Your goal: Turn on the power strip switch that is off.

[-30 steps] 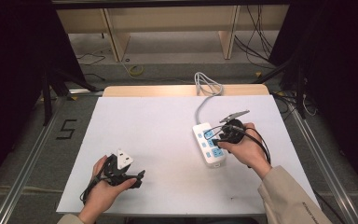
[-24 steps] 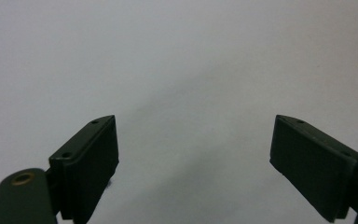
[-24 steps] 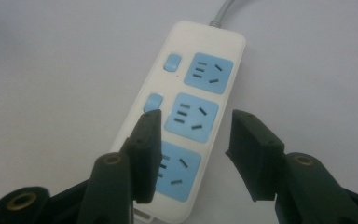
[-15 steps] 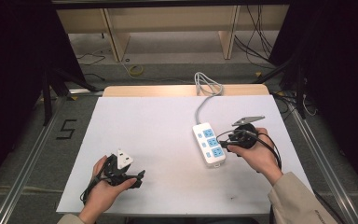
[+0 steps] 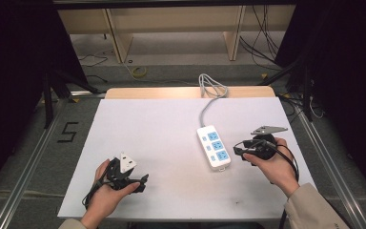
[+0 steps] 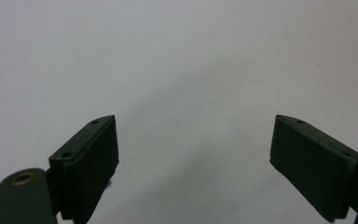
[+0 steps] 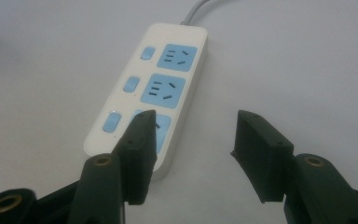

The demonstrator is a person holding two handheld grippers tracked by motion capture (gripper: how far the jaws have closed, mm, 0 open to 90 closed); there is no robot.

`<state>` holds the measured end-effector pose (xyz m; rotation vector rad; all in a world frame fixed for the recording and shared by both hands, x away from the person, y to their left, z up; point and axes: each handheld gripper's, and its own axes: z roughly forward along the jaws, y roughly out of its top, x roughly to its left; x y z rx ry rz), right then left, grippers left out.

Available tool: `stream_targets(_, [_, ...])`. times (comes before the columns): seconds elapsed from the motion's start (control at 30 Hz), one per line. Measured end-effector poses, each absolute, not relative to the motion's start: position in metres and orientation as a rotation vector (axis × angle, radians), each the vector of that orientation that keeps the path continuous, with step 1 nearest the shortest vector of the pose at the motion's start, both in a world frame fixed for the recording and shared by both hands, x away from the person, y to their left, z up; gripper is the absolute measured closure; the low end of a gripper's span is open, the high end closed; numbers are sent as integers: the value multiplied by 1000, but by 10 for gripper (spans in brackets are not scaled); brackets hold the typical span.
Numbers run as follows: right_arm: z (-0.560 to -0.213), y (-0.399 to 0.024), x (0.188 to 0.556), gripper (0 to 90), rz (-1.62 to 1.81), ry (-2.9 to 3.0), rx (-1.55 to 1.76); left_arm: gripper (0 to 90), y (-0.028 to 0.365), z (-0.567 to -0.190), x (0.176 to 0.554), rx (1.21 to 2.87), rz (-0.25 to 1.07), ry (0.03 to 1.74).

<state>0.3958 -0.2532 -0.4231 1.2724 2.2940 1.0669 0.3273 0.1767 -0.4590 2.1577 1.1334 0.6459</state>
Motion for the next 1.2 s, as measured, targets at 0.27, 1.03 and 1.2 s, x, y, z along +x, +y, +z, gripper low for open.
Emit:
stream_targets(0.27, [-428,-264,381,449,1114,2283,1261,149,177,-459,327,2154,648,1135])
stream_targets(1.03, [-444,-283,344,381,1183,2263,1218,149,178,-458,326,2160,644,1123])
stream_targets(1.2, [-447,-287,338,358,1179,2266,1223,148,177,-458,326,2154,641,1121])
